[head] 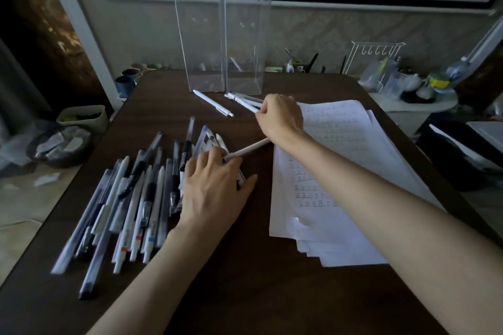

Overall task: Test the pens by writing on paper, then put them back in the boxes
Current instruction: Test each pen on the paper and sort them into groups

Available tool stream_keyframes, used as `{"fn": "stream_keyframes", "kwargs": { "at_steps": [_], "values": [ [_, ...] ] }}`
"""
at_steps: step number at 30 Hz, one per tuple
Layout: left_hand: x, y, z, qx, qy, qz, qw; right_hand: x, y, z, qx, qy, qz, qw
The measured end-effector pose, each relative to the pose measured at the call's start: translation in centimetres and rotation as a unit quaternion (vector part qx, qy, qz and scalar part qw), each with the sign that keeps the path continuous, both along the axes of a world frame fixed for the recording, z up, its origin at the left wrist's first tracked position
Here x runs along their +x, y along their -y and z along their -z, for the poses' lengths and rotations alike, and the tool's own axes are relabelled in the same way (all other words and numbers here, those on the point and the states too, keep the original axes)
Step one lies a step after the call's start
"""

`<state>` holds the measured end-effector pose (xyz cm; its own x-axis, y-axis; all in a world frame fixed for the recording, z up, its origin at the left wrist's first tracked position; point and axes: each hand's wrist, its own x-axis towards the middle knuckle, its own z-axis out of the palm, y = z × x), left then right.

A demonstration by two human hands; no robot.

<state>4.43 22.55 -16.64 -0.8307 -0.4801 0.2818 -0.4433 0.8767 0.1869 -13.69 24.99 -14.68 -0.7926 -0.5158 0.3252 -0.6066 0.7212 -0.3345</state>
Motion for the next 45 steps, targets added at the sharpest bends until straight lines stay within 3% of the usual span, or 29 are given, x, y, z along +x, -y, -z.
{"fn": "stream_keyframes", "kwargs": {
  "at_steps": [4, 6, 11, 14, 18, 21, 23, 26, 38, 45],
  "values": [
    [-0.1, -0.2, -0.2, -0.003, 0.009, 0.012, 1.0, 1.6, -7.0, -0.9, -0.038, -0.089, 0.001, 0.995],
    [-0.1, -0.5, -0.2, -0.016, -0.007, 0.026, 0.999, 2.0, -11.0, -0.9, -0.006, -0.101, 0.013, 0.995],
    [0.0, -1.4, -0.2, -0.016, 0.02, 0.043, 0.999, 2.0, -17.9, 0.1, 0.114, 0.0, 0.033, 0.993],
    [0.0, -1.9, 0.0, -0.028, -0.029, 0.082, 0.996, 1.9, -18.7, 0.5, 0.135, 0.027, 0.009, 0.99],
    [0.0, -3.3, -0.3, 0.042, -0.047, 0.276, 0.959, 2.1, -16.8, 1.3, 0.102, 0.025, -0.053, 0.993],
    [0.1, -4.0, 0.2, 0.099, 0.046, 0.402, 0.909, 1.9, -16.2, 2.1, 0.079, -0.01, -0.071, 0.994],
    [0.0, -4.2, 0.6, 0.096, 0.1, 0.436, 0.889, 1.5, -17.0, 2.0, 0.034, -0.028, -0.06, 0.997],
    [-0.1, -4.3, 0.9, 0.067, 0.111, 0.449, 0.884, 1.1, -18.4, 1.6, -0.041, -0.049, -0.037, 0.997],
    [-0.2, -4.7, 1.0, 0.074, 0.092, 0.447, 0.887, 3.4, -17.3, 1.3, -0.123, -0.171, -0.07, 0.975],
    [0.2, -5.7, 0.3, 0.027, 0.078, 0.452, 0.888, 2.6, -18.7, 0.3, -0.262, -0.137, -0.11, 0.949]
  ]
}}
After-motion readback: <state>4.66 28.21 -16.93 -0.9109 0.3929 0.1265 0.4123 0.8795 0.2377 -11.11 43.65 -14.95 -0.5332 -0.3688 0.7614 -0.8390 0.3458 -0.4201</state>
